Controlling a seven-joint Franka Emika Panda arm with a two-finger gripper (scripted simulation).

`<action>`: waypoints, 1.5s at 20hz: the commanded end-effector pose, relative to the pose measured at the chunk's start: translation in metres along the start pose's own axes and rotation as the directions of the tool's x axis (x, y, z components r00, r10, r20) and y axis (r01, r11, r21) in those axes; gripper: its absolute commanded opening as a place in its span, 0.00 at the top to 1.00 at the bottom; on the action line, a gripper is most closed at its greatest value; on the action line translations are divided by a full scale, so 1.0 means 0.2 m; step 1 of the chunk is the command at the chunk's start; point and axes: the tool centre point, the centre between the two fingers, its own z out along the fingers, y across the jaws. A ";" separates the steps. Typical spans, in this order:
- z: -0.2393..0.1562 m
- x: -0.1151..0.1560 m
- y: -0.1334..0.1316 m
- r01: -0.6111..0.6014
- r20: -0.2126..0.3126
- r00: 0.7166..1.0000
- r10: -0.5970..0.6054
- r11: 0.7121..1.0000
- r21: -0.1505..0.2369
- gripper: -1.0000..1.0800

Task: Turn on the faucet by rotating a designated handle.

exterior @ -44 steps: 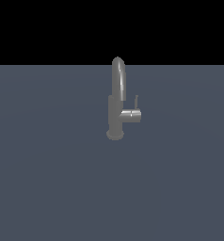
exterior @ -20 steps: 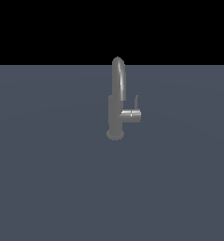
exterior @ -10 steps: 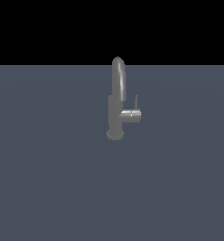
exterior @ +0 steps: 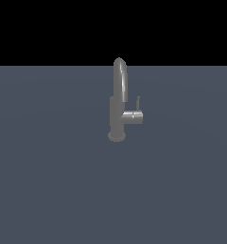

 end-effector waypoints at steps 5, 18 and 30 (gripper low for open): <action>0.02 0.21 0.01 -0.097 0.101 0.991 0.088 0.991 0.088 1.00; 0.13 0.63 0.07 -0.323 0.334 0.913 0.236 0.916 0.237 1.00; 0.36 1.02 0.20 -0.574 0.588 0.744 0.318 0.754 0.319 1.00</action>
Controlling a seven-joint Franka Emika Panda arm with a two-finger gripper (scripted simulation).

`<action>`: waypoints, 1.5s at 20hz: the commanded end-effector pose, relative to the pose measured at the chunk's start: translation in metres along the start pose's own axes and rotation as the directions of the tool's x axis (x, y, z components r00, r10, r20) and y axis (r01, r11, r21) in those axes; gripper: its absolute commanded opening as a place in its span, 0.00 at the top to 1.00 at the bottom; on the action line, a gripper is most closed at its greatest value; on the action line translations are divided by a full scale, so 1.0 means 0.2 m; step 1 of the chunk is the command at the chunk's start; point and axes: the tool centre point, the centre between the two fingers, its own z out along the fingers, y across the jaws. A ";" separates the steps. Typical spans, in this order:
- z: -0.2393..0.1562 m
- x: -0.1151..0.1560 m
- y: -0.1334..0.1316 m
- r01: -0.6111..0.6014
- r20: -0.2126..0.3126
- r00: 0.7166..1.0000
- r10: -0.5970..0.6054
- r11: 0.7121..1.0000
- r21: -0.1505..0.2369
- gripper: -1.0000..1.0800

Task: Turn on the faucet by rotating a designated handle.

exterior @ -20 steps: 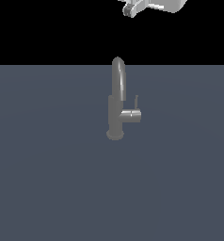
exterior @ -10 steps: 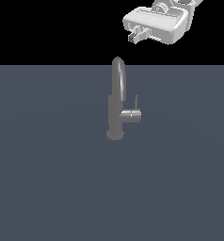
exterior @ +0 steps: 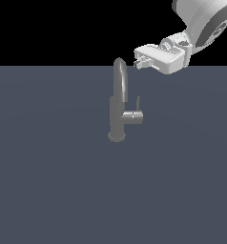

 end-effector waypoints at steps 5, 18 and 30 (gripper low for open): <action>0.03 0.26 0.01 -0.131 0.134 0.984 0.115 0.985 0.115 1.00; 0.14 0.61 0.07 -0.327 0.328 0.913 0.241 0.915 0.238 1.00; 0.16 0.61 0.11 -0.337 0.338 0.908 0.246 0.910 0.243 1.00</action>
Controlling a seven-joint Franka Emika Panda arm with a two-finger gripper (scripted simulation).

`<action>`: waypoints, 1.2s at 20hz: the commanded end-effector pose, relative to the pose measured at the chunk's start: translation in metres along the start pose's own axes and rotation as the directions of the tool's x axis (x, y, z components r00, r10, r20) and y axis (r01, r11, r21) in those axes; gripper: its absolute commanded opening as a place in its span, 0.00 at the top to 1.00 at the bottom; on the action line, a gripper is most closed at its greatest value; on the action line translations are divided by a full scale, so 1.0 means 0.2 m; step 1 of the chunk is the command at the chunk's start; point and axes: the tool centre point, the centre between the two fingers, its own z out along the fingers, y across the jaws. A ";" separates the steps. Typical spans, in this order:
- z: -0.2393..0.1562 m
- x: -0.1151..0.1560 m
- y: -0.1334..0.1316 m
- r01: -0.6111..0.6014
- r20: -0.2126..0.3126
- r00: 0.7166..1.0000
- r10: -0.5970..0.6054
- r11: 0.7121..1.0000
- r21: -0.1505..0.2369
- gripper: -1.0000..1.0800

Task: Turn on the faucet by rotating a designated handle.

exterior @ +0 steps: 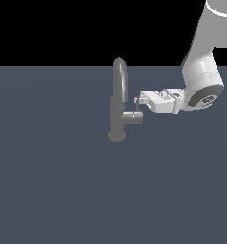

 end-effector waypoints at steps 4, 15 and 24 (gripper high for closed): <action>0.00 -0.01 0.06 0.000 0.000 1.000 0.000 1.000 0.000 1.00; 0.00 -0.04 0.19 0.001 0.000 1.000 -0.001 1.000 0.001 1.00; 0.00 -0.01 0.26 0.003 -0.002 1.000 -0.003 1.000 0.003 1.00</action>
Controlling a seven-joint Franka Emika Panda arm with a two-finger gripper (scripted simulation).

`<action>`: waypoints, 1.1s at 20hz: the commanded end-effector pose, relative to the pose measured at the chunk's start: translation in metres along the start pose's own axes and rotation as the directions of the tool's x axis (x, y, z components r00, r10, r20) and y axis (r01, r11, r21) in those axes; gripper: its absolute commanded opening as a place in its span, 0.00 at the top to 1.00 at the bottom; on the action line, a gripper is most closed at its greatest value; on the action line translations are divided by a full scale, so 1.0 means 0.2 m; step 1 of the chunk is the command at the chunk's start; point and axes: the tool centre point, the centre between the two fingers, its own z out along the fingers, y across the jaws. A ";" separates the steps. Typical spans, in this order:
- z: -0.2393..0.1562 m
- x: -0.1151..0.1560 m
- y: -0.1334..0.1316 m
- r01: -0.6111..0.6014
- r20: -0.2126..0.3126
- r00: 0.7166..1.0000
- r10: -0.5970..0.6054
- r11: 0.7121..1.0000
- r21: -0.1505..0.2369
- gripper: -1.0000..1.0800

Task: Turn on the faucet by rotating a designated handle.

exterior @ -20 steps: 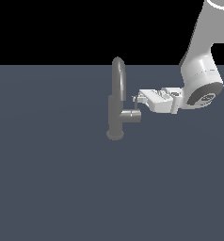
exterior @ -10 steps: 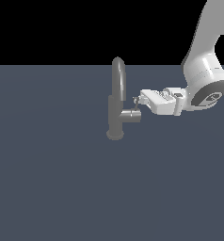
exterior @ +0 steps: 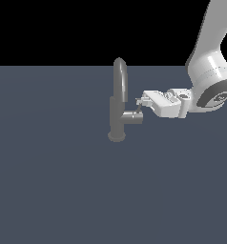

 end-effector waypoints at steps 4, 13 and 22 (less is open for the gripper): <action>0.00 0.06 0.10 -0.009 0.004 1.000 0.009 1.000 -0.003 1.00; 0.00 0.07 0.18 0.011 0.000 1.000 -0.011 1.000 -0.004 1.00; 0.00 0.38 0.29 -0.009 0.005 1.000 0.009 1.000 -0.005 1.00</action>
